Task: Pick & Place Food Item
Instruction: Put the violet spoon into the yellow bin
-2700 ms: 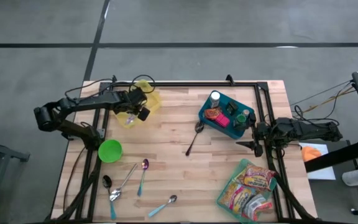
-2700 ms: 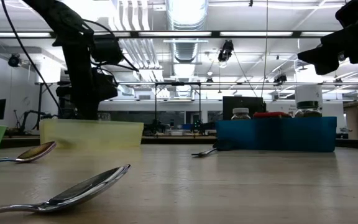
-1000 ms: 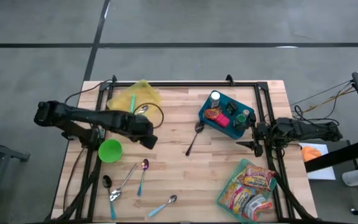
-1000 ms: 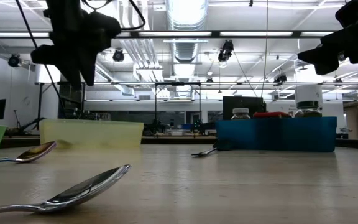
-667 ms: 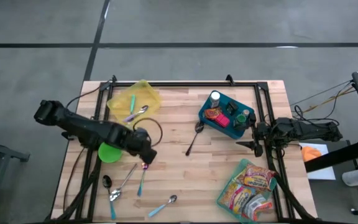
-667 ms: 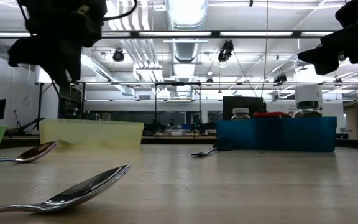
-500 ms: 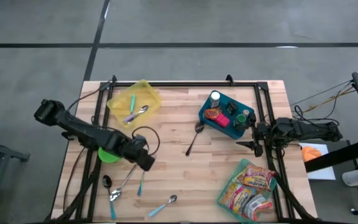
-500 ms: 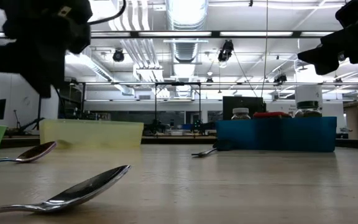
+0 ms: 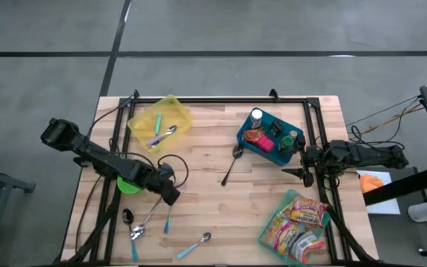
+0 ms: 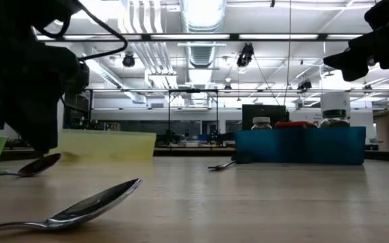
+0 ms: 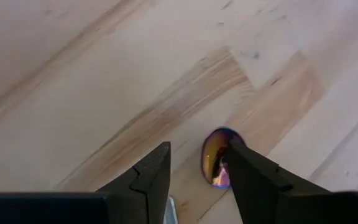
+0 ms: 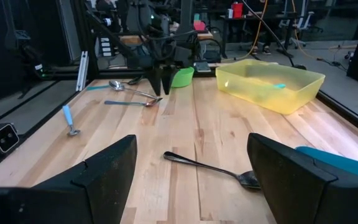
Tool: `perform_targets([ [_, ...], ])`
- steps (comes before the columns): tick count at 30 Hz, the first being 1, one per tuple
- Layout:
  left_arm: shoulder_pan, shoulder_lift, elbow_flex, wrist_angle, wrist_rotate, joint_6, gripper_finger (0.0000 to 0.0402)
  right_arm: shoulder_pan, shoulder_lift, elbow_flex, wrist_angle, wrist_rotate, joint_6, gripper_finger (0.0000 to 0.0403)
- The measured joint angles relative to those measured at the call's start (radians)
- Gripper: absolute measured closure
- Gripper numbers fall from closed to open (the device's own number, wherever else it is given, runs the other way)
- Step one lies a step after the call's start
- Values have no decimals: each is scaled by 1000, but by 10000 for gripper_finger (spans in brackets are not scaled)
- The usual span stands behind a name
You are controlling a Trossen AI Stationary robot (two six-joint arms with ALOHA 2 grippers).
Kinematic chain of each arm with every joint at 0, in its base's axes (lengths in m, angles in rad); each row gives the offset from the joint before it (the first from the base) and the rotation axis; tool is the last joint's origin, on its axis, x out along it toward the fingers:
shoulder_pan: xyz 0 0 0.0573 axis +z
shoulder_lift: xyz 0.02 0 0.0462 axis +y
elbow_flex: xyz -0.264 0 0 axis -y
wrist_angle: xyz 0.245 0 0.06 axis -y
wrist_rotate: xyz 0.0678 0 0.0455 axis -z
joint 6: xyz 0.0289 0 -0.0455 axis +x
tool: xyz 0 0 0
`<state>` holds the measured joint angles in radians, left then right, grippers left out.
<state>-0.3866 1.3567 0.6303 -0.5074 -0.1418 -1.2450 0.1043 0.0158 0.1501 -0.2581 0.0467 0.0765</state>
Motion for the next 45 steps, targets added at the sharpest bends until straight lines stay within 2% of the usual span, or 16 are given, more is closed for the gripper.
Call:
perform_targets([
  [11,22,-15,-37,84,4,130,244,0,0,0,0,0,1,100],
  [18,23,-181,-97,99,-5,173,244,0,0,0,0,0,-1,100],
  [24,28,-327,-245,281,5,229,244,0,0,0,0,0,0,100],
  [29,35,-355,-398,498,21,191,244,0,0,0,0,0,-1,100],
  [32,36,-353,-452,551,23,167,244,0,0,0,0,0,0,100],
  [45,49,-352,-406,553,23,234,244,0,0,0,0,0,1,100],
])
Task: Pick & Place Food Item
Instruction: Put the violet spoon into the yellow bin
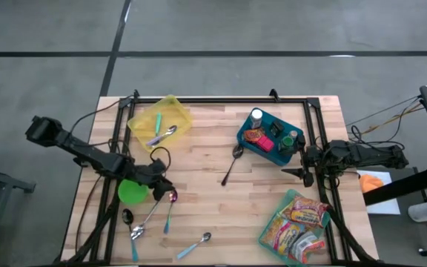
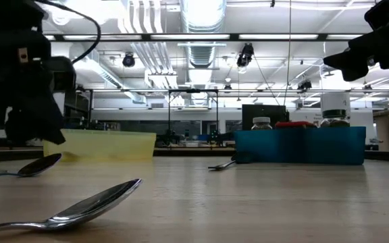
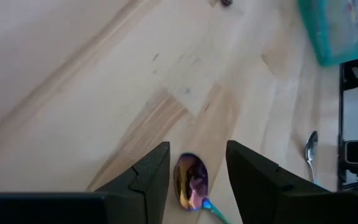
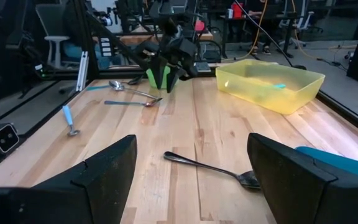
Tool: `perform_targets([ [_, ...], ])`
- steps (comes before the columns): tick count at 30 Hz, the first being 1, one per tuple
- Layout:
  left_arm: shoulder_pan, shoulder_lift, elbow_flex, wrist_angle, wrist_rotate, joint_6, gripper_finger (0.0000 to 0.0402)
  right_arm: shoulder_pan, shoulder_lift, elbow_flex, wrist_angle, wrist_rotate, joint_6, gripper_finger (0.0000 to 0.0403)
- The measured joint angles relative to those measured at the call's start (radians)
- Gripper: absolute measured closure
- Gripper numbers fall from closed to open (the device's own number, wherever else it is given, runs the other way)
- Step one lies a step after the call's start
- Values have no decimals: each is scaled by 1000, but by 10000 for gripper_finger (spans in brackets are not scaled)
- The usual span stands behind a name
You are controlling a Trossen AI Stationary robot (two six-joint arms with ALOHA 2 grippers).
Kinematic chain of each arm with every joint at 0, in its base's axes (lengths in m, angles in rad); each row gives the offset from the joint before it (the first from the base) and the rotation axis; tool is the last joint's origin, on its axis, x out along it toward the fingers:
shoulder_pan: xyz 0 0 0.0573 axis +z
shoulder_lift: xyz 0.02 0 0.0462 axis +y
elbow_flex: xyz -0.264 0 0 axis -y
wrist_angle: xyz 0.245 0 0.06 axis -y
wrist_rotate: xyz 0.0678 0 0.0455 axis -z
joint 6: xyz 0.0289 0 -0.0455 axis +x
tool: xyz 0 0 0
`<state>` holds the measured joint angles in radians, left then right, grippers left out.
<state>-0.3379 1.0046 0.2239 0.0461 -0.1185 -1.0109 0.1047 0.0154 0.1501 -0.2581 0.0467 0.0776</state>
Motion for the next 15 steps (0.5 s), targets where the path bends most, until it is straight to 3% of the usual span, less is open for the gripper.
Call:
perform_targets([
  [8,56,37,91,-157,62,47,244,0,0,0,0,0,-2,100],
  [15,108,152,92,-122,146,73,244,0,0,0,0,0,-1,100],
])
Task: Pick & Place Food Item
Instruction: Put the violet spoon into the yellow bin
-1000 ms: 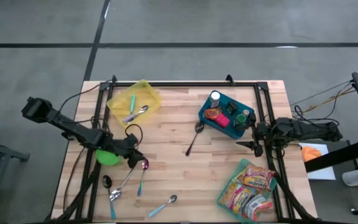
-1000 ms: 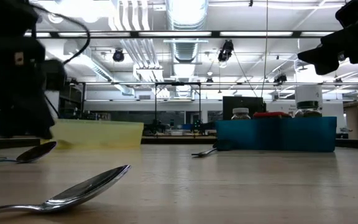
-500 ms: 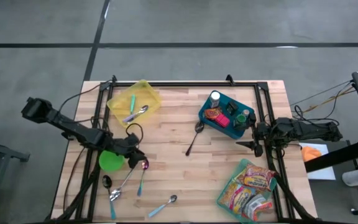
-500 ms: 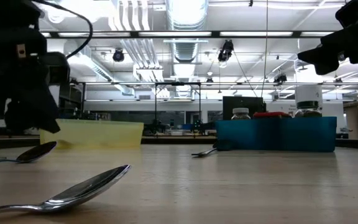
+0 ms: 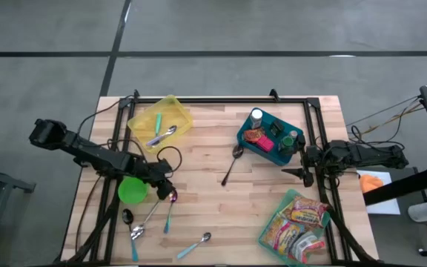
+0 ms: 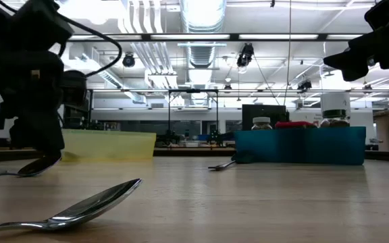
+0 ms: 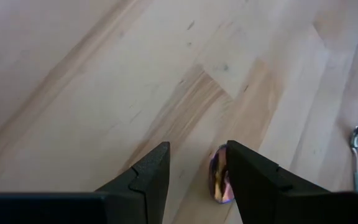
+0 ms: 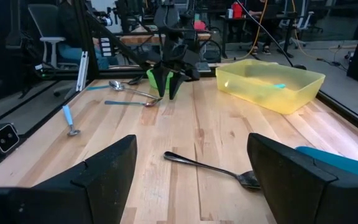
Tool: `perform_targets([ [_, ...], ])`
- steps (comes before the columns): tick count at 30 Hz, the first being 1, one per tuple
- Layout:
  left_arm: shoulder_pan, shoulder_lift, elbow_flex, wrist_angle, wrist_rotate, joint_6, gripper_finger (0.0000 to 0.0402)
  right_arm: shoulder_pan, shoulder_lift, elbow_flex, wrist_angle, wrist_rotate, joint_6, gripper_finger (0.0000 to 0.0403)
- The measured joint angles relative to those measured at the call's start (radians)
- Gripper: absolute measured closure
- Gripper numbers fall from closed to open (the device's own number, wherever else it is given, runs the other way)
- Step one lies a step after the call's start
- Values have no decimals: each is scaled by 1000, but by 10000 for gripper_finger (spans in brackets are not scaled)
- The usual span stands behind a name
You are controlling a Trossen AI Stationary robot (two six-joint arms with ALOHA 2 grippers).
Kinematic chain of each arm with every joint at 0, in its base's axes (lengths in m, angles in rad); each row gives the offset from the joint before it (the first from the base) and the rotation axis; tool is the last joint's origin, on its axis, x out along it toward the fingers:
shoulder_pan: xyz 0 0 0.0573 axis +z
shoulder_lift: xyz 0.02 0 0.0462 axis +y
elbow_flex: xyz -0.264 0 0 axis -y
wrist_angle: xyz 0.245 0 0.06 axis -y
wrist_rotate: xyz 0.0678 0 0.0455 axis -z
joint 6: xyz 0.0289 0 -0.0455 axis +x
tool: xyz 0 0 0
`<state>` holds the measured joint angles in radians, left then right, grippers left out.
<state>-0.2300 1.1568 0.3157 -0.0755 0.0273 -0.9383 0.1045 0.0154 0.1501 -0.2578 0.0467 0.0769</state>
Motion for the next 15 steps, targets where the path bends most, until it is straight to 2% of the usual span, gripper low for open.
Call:
perform_targets([
  [15,15,110,0,102,57,26,244,0,0,0,0,0,0,100],
])
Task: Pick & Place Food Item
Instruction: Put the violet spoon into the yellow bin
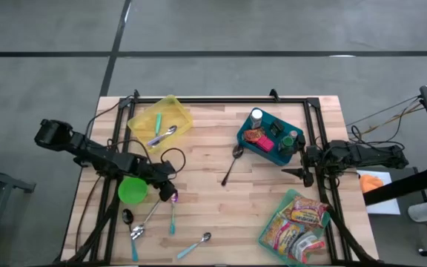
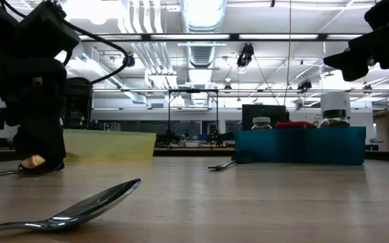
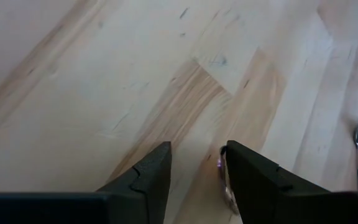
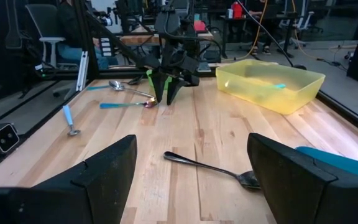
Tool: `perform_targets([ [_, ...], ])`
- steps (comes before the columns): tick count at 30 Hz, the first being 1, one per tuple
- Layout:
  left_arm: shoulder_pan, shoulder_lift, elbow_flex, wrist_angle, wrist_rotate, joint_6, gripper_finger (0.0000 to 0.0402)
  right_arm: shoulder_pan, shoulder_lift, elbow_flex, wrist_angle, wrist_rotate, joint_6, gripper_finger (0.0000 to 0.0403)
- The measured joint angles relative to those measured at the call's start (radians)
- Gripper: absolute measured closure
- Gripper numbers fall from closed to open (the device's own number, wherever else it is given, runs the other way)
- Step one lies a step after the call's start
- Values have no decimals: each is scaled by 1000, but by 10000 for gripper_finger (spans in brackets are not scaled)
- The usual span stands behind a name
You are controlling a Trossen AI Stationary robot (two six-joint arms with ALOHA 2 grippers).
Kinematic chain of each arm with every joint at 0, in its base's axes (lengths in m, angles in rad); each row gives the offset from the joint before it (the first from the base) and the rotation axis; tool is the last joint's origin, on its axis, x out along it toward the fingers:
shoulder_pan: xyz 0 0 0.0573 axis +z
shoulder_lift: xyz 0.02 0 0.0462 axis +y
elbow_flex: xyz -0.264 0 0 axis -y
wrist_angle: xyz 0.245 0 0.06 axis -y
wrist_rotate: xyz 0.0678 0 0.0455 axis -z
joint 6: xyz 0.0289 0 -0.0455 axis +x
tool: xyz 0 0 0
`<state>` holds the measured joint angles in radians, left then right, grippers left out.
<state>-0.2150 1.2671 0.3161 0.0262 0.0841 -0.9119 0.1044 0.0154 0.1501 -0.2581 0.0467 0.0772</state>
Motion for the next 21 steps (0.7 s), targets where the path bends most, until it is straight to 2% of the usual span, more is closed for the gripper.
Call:
perform_targets([
  [8,0,-1,0,8,8,-4,244,0,0,0,0,0,-2,100],
  [14,-10,-1,0,8,59,-10,244,0,0,0,0,0,-1,100],
  [21,-11,-2,-8,12,53,-19,246,0,0,0,0,0,0,100],
])
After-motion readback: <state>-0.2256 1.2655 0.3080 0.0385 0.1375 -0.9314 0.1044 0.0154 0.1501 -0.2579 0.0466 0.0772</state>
